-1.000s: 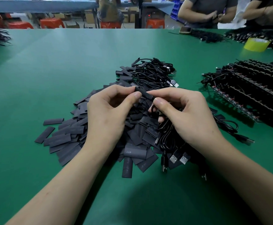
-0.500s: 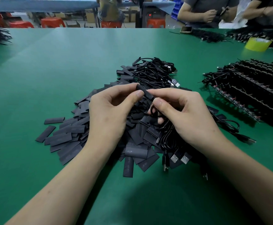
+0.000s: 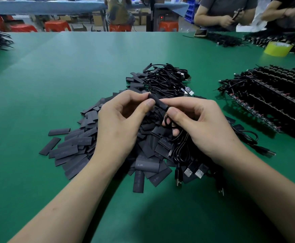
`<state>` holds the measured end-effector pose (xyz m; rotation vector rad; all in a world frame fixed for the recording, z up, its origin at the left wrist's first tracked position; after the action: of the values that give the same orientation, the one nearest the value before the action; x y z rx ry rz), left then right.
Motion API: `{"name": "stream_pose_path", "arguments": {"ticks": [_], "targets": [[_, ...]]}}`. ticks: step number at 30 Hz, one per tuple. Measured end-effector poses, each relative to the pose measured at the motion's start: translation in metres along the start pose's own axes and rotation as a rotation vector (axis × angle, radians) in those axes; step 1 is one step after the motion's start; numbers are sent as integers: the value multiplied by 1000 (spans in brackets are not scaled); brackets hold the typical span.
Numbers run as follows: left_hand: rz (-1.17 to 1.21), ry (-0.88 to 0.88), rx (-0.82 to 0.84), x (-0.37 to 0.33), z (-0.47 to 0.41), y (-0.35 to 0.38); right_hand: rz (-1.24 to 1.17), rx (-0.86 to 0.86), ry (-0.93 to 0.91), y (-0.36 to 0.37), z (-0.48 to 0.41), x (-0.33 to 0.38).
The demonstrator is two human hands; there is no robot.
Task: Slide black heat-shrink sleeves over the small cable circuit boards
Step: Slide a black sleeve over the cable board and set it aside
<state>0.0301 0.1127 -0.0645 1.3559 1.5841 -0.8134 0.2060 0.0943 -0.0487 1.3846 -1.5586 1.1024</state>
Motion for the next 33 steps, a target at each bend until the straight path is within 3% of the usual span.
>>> {"name": "stream_pose_path", "arguments": {"ticks": [6,19,26,33], "targets": [[257,-149,-58,1,1,2,-37,-7,37,0,-3,-4],[347,-192,-22,-1,2,5,24,-35,40,-4,-2,2],[495,-279,-128,5,-5,-5,641,4,-170,-19,-4,9],[269,-191,-102,-2,-3,-1,709,-154,-212,-39,-34,24]]}}
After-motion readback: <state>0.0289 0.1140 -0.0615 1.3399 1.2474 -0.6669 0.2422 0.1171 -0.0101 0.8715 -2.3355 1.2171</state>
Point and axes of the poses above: each hand's wrist, its own z-axis away from the middle knuckle, its own y-axis out of the palm, x = y × z, the point moved 3 cm from there along -z, towards the middle knuckle, and after that the axes turned 9 degrees about -x, right-handed, at the moved point
